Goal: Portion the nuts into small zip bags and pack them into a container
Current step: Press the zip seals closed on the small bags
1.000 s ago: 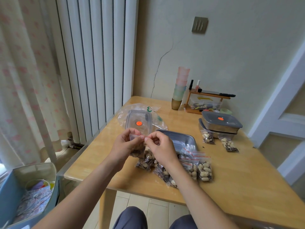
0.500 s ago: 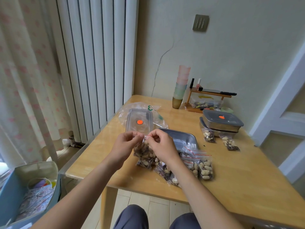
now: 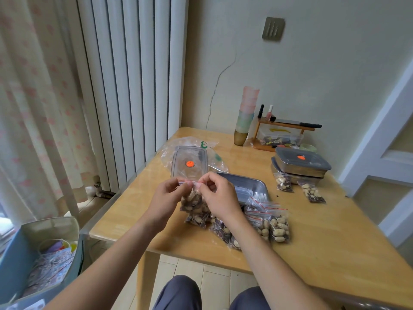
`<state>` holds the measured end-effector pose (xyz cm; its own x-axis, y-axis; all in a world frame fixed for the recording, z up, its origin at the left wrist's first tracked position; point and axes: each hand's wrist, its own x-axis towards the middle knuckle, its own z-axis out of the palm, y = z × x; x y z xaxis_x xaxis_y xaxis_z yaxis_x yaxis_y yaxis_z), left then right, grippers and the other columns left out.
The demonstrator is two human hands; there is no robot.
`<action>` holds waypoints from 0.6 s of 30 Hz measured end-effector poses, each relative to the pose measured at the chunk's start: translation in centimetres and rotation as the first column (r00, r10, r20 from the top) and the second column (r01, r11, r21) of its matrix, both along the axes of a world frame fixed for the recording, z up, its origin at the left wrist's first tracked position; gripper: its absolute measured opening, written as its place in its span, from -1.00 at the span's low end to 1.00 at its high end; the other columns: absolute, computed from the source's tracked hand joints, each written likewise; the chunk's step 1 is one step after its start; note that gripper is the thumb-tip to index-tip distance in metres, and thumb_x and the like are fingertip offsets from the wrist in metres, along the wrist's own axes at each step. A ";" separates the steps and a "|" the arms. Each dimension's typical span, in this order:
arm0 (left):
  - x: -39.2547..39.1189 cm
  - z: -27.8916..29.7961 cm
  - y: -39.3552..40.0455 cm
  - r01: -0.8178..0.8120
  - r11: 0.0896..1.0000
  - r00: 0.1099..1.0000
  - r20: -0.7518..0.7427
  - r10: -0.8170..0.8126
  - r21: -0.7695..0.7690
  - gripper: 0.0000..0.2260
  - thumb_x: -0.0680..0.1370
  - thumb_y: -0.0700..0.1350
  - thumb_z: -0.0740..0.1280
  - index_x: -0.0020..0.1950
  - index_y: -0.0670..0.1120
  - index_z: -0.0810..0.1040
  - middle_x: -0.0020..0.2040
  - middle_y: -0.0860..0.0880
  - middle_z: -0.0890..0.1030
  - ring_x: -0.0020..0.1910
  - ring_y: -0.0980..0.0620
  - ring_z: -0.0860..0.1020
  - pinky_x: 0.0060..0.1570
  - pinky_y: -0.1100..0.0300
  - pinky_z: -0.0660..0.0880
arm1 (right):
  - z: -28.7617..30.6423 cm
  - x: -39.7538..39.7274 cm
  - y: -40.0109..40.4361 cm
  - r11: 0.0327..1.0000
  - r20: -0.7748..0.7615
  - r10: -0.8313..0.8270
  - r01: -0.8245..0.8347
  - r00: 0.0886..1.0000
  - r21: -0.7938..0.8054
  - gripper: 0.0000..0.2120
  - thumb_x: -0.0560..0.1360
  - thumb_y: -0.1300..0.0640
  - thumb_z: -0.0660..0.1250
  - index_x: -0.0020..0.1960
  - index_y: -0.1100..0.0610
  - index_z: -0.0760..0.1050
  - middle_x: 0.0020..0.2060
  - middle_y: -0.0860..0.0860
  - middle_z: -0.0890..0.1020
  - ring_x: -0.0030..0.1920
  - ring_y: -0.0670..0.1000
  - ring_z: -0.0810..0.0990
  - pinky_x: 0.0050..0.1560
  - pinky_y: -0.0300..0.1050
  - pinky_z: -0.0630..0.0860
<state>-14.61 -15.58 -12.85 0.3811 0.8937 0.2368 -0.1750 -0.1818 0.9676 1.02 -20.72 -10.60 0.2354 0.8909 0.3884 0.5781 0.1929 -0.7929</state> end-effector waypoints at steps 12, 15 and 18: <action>-0.5 -0.6 0.2 0.038 0.993 0.998 0.048 -0.033 -0.112 -0.75 0.61 -0.07 0.36 0.02 -0.28 0.58 -0.11 -0.21 0.61 -0.10 -0.06 0.57 -0.06 0.04 0.47 | -0.3 -0.8 -0.4 0.999 -0.031 0.002 -0.004 1.000 -0.048 -0.82 0.58 0.14 0.40 -0.19 0.03 0.50 -0.33 -0.04 0.64 -0.31 -0.02 0.66 -0.23 -0.06 0.61; -0.1 -0.8 0.2 -0.010 0.991 0.999 0.037 0.015 -0.132 -0.82 0.66 -0.06 0.30 -0.04 -0.15 0.58 -0.16 -0.14 0.59 -0.13 -0.06 0.54 -0.12 0.09 0.45 | -0.4 -1.2 -0.2 0.995 -0.127 0.020 -0.032 0.992 -0.093 -0.86 0.60 0.20 0.37 -0.13 0.09 0.52 -0.32 -0.04 0.67 -0.34 0.01 0.71 -0.25 -0.10 0.65; 0.4 -0.3 0.6 -0.142 0.989 0.990 -0.017 0.141 -0.045 -0.81 0.67 -0.14 0.27 -0.07 -0.17 0.59 -0.23 -0.05 0.57 -0.23 0.09 0.52 -0.20 0.22 0.45 | 0.1 -0.4 -0.2 0.989 -0.151 0.001 -0.024 0.988 -0.147 -0.95 0.60 0.13 0.39 -0.04 0.05 0.58 -0.21 0.01 0.69 -0.31 -0.05 0.70 -0.25 -0.14 0.64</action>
